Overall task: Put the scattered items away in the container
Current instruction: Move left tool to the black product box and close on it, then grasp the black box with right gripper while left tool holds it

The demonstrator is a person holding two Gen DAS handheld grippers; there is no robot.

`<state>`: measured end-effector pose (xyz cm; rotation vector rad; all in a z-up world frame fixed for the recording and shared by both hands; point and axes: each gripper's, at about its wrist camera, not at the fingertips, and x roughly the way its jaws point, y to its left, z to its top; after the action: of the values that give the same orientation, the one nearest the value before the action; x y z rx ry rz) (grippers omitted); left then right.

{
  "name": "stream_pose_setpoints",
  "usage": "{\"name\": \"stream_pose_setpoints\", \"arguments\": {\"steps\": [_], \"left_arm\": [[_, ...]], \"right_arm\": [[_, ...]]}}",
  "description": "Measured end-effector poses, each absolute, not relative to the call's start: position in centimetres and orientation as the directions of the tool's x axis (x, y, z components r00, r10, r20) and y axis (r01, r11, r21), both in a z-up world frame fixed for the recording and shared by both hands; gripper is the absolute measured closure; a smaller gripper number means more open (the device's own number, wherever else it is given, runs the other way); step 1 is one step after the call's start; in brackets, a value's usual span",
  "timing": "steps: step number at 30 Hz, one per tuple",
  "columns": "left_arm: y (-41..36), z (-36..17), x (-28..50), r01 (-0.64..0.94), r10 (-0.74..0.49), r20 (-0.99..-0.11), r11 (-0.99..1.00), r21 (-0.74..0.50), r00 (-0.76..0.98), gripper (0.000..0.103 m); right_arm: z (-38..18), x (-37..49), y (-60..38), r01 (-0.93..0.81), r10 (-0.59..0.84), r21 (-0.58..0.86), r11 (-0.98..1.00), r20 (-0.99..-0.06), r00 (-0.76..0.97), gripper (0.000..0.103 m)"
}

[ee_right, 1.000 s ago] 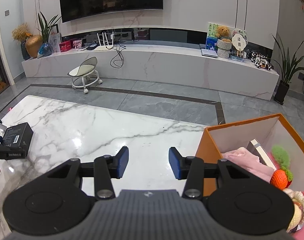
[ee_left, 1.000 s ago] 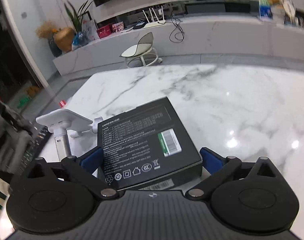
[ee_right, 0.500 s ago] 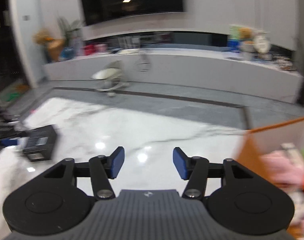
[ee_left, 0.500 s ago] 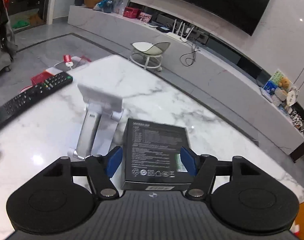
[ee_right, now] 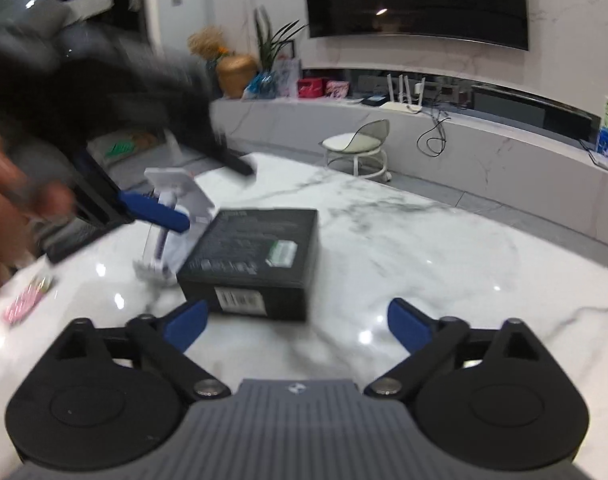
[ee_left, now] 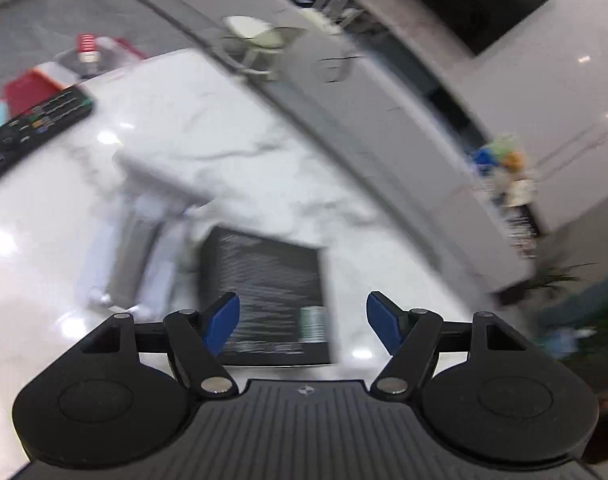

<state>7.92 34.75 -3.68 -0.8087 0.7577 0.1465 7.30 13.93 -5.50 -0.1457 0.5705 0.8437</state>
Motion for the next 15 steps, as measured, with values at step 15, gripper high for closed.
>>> {"name": "stream_pose_setpoints", "arguments": {"steps": [15], "left_arm": [[35.3, -9.8, 11.1, -0.441, -0.172, -0.781, 0.744, -0.502, 0.6, 0.01]], "right_arm": [[-8.0, 7.5, 20.7, -0.738, 0.636, 0.035, 0.674, -0.536, 0.556, 0.0]]}}
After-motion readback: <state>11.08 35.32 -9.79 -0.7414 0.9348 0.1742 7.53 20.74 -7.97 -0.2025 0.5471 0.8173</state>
